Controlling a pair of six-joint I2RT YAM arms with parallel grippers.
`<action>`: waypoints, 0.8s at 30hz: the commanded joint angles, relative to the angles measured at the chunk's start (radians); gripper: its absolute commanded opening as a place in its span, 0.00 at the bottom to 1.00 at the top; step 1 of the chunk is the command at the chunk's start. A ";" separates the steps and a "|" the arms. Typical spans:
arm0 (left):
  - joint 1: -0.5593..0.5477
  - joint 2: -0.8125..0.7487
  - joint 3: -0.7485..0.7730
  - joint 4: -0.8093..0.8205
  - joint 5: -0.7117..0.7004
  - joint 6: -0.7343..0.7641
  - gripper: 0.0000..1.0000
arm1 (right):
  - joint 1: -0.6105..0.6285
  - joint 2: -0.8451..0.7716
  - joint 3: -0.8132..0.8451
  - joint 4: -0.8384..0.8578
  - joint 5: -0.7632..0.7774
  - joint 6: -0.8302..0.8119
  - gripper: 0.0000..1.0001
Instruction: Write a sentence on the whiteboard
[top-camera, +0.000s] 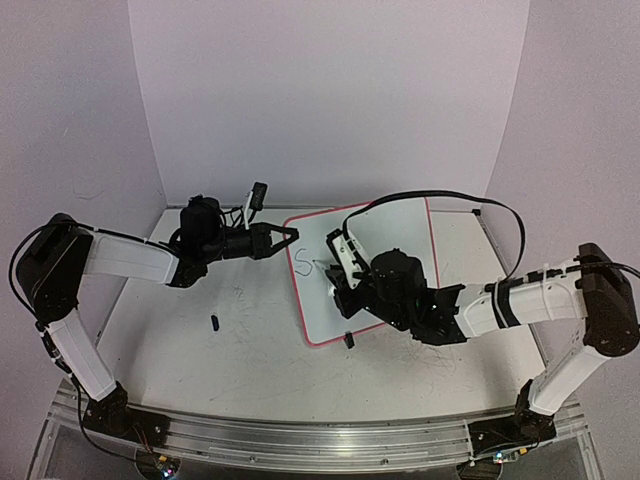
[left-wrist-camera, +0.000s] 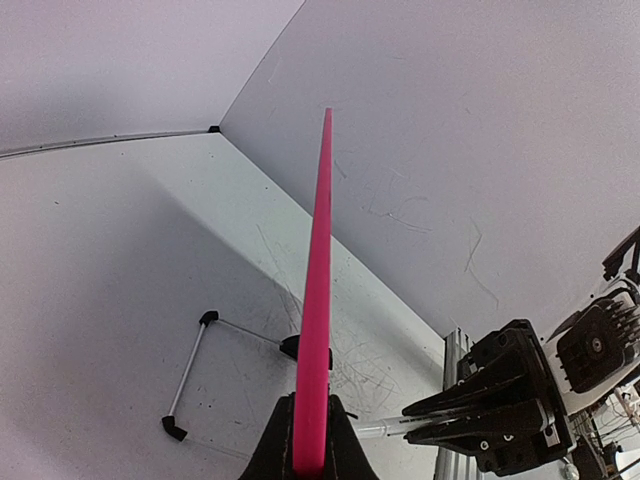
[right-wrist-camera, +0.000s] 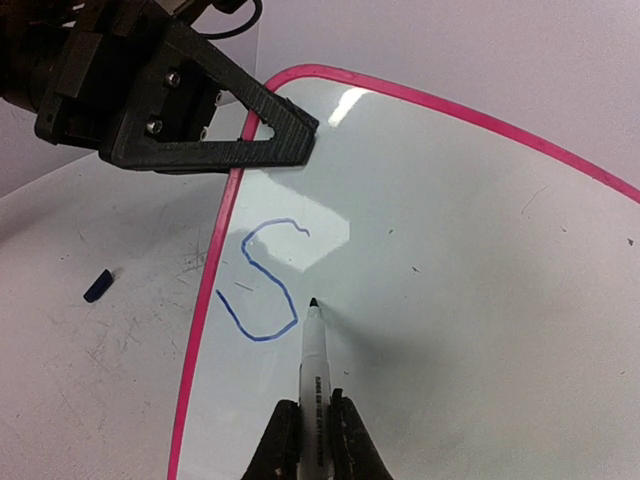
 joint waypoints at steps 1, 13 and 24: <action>-0.021 -0.009 0.005 -0.055 0.008 0.038 0.00 | -0.005 0.017 0.033 0.037 0.040 0.002 0.00; -0.022 -0.010 0.004 -0.055 0.008 0.040 0.00 | -0.005 0.014 0.016 -0.001 0.036 0.021 0.00; -0.021 -0.009 0.007 -0.056 0.010 0.038 0.00 | 0.001 0.004 -0.008 -0.022 0.030 0.055 0.00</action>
